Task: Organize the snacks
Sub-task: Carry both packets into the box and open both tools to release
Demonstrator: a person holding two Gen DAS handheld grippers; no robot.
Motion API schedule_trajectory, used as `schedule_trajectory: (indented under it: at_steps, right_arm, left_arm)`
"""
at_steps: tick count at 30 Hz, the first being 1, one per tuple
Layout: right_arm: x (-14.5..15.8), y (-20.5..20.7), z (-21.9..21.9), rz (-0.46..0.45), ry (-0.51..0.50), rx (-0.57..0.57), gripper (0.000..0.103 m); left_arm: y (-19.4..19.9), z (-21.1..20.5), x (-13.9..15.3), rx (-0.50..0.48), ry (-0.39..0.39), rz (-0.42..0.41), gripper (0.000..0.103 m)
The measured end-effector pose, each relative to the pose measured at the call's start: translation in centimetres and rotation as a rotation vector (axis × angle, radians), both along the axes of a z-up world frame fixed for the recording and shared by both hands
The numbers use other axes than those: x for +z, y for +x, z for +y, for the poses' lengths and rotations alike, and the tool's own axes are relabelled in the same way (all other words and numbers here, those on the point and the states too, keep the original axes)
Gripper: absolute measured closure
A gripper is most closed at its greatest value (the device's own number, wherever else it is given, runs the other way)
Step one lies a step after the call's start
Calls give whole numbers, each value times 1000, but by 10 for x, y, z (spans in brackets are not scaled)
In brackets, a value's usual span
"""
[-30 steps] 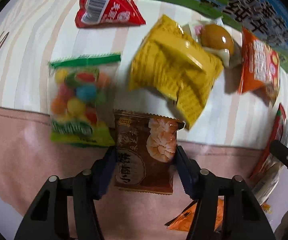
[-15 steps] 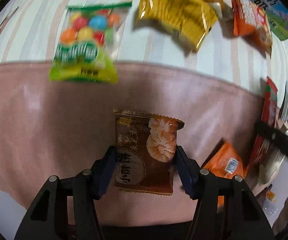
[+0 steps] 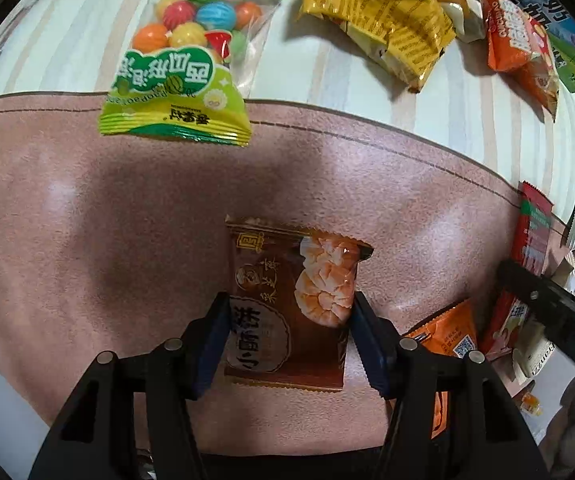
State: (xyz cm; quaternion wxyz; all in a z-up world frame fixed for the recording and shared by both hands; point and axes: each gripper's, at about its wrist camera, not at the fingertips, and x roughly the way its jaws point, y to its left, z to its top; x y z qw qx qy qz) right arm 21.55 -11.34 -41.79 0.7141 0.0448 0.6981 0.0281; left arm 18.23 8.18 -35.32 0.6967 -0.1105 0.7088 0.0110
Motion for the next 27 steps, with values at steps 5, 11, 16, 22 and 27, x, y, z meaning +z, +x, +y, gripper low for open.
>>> schedule_trajectory:
  at_steps: [5,11,16,22,27]
  right_arm:
    - [7,-8,-2,-15,28,5,56]
    - [47,-3,-19,-59,125,-26,57]
    - [101,16,-31,-135,213,-39,57]
    - [183,78,-31,-255,282,-37,57]
    - [226,145,-29,-339,239,-17,57]
  left_arm:
    - [12,-3,29,-12,25,-34,47]
    - [19,-15,71,-28,-4,-88,47]
    - [45,-26,124,-47,-66,-174,47]
    - [105,-29,192,-76,-131,-293,47]
    - [154,-34,231,-119,-91,-363,47]
